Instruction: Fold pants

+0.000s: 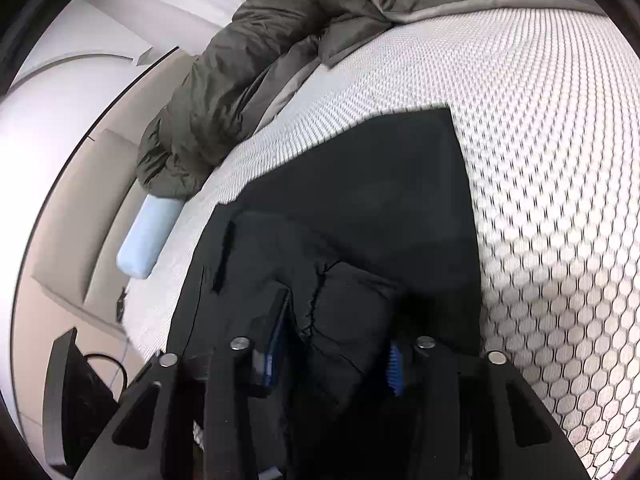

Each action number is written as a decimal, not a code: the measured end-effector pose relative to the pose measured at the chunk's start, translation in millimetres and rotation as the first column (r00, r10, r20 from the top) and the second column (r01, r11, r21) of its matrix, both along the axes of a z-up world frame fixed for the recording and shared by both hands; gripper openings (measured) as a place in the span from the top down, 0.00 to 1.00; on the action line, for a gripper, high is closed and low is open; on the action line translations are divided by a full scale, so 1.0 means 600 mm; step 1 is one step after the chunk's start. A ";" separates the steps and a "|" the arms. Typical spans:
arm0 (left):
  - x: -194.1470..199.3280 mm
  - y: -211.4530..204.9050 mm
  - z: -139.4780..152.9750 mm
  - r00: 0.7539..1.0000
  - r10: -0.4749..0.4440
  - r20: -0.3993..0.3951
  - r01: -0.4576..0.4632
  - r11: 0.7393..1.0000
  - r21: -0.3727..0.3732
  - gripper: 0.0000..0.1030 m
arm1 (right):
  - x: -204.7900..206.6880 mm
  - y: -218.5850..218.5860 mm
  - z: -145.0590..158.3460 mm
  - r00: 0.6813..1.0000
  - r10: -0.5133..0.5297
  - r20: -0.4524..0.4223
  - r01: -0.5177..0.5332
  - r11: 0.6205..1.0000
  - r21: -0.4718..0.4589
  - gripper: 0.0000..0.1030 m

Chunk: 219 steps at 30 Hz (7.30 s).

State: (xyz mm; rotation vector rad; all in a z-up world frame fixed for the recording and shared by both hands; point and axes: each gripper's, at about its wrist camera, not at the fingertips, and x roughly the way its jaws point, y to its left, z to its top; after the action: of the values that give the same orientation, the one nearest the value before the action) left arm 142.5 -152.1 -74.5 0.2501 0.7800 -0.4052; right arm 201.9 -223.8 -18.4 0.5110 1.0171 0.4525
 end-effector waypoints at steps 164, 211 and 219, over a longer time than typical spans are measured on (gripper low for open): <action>0.087 0.356 -0.007 0.910 0.290 -0.296 -0.382 0.864 -0.327 0.41 | -0.084 -0.080 -0.004 0.999 -0.048 0.025 0.046 0.997 0.067 0.17; -0.124 0.243 0.091 0.926 0.271 0.264 -0.206 0.947 -0.248 0.01 | -0.294 -0.033 0.123 0.856 -0.005 0.517 0.149 0.960 -0.238 0.00; -0.136 0.245 0.099 0.919 0.288 0.271 -0.203 0.932 -0.300 0.01 | -0.311 -0.013 0.141 0.819 0.004 0.574 0.156 0.961 -0.229 0.00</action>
State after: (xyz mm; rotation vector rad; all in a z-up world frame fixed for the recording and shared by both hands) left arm 60.9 -5.2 -15.0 -0.0402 0.4307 -0.2175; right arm 15.3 -231.6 66.3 0.1475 0.4572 0.3554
